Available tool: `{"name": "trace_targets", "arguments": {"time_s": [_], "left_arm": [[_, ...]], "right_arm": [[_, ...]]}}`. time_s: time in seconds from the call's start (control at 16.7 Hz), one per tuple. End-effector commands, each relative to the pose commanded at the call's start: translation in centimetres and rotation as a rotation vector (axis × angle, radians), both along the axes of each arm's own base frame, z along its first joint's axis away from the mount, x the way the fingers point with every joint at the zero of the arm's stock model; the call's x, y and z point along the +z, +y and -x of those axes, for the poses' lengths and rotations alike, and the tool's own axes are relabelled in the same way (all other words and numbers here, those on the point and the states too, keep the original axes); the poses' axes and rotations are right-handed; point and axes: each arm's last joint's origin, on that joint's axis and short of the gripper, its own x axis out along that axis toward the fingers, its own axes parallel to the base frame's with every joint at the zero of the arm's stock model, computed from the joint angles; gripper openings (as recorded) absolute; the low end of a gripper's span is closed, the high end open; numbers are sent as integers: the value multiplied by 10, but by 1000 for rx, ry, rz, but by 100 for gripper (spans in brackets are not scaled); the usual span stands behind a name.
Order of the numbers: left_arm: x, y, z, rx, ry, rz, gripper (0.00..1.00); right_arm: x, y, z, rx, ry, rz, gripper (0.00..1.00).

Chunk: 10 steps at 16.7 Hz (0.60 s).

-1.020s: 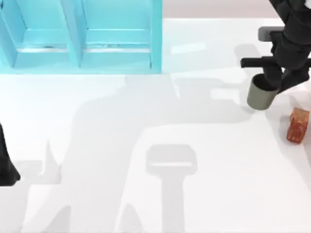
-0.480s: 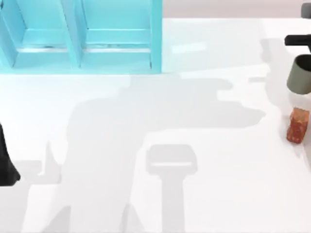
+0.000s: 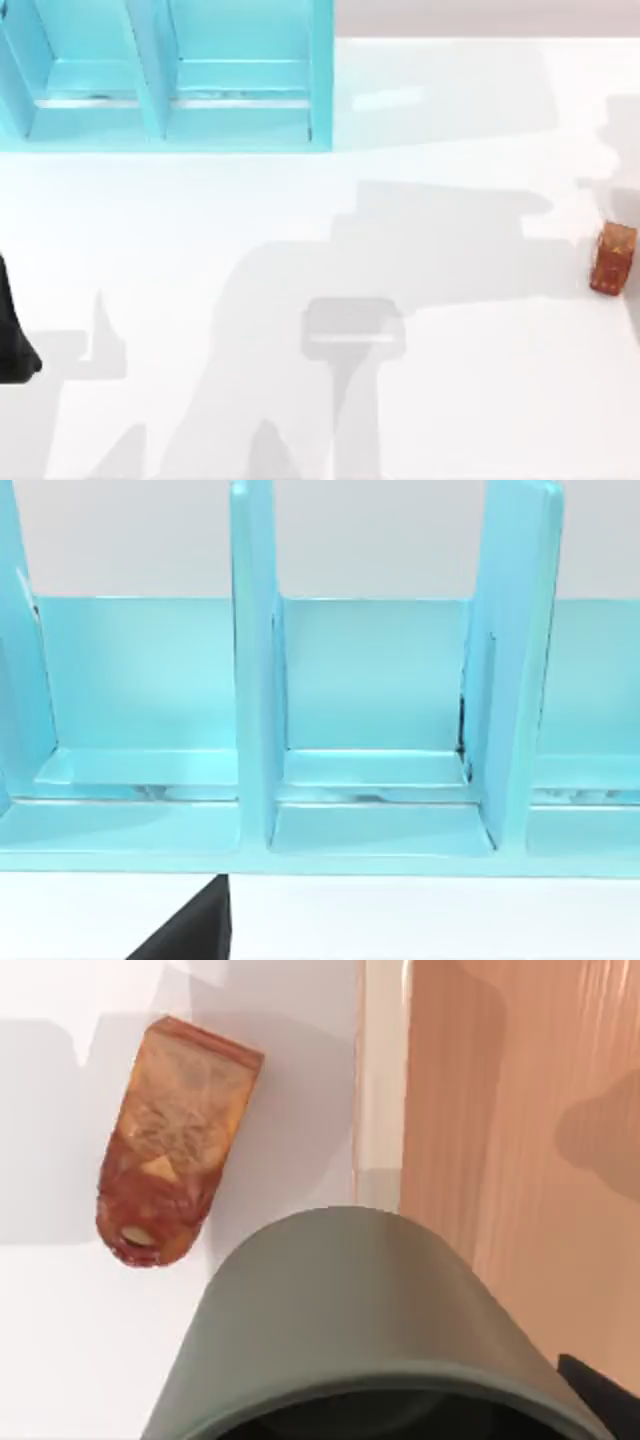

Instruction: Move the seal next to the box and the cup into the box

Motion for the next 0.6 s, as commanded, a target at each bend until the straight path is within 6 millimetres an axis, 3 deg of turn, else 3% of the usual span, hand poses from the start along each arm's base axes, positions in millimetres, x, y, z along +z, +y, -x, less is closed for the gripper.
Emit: {"name": "trace_targets", "arguments": {"time_s": [0.3,0.42,0.6], "left_arm": [[0,0,0,0,0,0,100],[0,0,0,0,0,0,100],[0,0,0,0,0,0,100]], "right_arm": [[0,-82,80,-2,-26,8,0],[-8,-105,119,-6,-28,13,0],[-15,-123,168,-9,-50,32,0]]}}
